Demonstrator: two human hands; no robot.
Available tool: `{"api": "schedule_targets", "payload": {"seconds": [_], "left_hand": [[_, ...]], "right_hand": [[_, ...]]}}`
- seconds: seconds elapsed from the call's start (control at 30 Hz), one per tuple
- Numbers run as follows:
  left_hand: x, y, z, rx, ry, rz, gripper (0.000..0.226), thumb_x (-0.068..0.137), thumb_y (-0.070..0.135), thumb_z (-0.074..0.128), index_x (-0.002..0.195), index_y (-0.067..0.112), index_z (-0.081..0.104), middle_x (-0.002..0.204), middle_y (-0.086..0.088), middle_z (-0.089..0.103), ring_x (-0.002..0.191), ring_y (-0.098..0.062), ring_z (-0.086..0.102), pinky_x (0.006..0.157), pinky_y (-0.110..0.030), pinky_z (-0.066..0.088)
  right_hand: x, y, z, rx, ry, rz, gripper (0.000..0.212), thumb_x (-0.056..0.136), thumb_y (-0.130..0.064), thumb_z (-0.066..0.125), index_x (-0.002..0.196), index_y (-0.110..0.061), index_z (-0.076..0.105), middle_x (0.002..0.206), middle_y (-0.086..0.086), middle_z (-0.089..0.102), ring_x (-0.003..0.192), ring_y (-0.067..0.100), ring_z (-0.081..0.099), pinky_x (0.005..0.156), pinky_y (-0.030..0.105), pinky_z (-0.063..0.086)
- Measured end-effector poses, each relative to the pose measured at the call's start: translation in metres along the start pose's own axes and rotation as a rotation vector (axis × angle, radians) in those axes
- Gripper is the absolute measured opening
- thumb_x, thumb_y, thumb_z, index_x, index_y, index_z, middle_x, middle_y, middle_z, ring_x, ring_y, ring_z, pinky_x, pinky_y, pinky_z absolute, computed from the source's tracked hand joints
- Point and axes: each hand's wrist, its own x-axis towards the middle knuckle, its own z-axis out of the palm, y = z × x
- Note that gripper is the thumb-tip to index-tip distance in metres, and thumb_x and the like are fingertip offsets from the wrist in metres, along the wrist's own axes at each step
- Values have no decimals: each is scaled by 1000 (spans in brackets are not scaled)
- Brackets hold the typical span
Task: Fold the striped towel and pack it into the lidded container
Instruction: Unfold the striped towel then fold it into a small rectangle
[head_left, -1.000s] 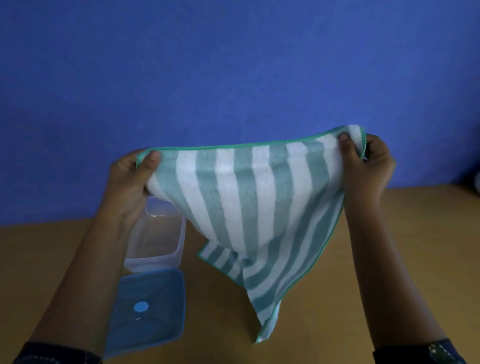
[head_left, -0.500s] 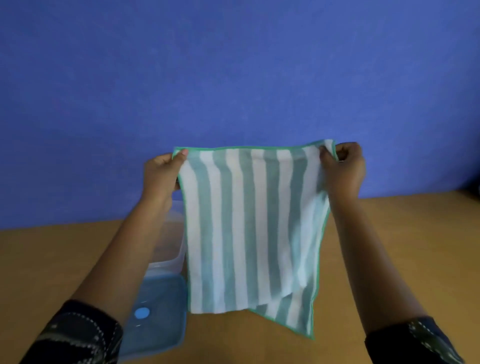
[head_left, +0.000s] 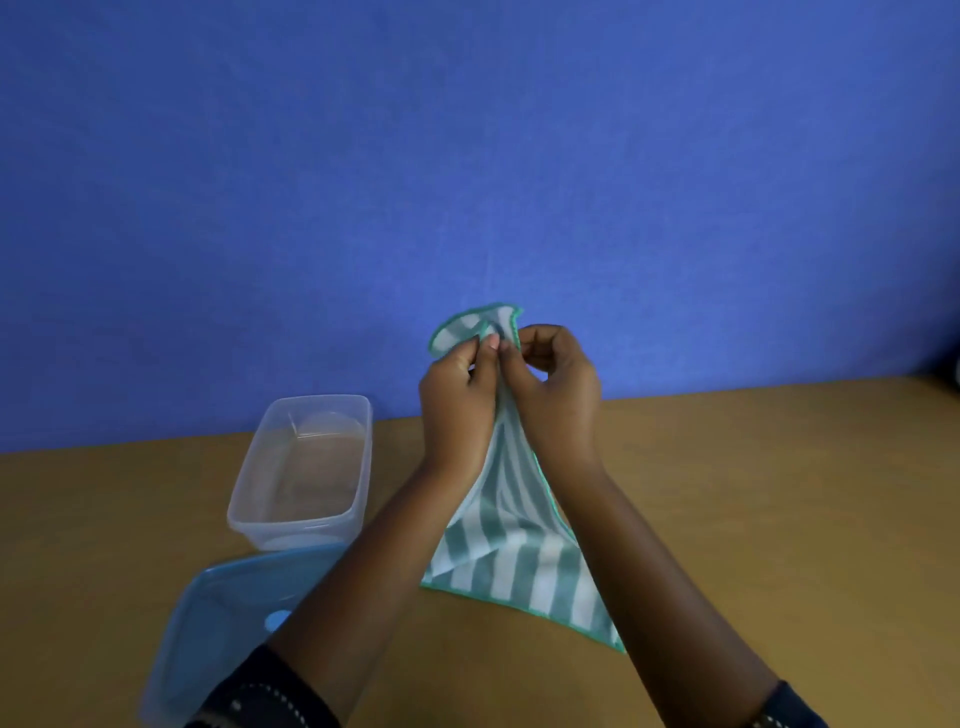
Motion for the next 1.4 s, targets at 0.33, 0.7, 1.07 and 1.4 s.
{"api": "schedule_targets", "payload": {"seconds": [0.33, 0.7, 1.07, 1.4], "left_hand": [[-2, 6, -5, 36, 43, 4, 34, 96, 19, 42, 75, -1, 60, 58, -7, 53, 53, -15, 43, 57, -33, 33], [-1, 12, -7, 24, 100, 55, 42, 95, 21, 46, 54, 25, 42, 44, 12, 40, 43, 6, 47, 45, -8, 33], [24, 10, -26, -16, -344, -50, 37, 95, 25, 47, 75, 0, 65, 67, -15, 56, 67, -20, 50, 76, -52, 50], [14, 9, -15, -73, -210, 32, 28, 80, 28, 67, 83, 34, 40, 78, 8, 65, 68, -8, 61, 66, -26, 45]], "right_hand": [[-10, 1, 3, -55, 4, -87, 11, 85, -16, 62, 80, -25, 58, 79, -11, 61, 84, 9, 60, 79, 21, 51], [-20, 4, 8, -323, -58, -338, 25, 84, -10, 60, 109, -15, 64, 97, 5, 61, 81, 15, 60, 67, 25, 48], [2, -1, -9, -236, -168, -276, 35, 85, -12, 64, 119, -19, 58, 110, -4, 45, 65, -6, 53, 66, 2, 41], [27, -21, -20, -247, -20, -316, 7, 78, -7, 69, 83, -12, 67, 86, -6, 57, 65, -2, 54, 63, 2, 39]]}}
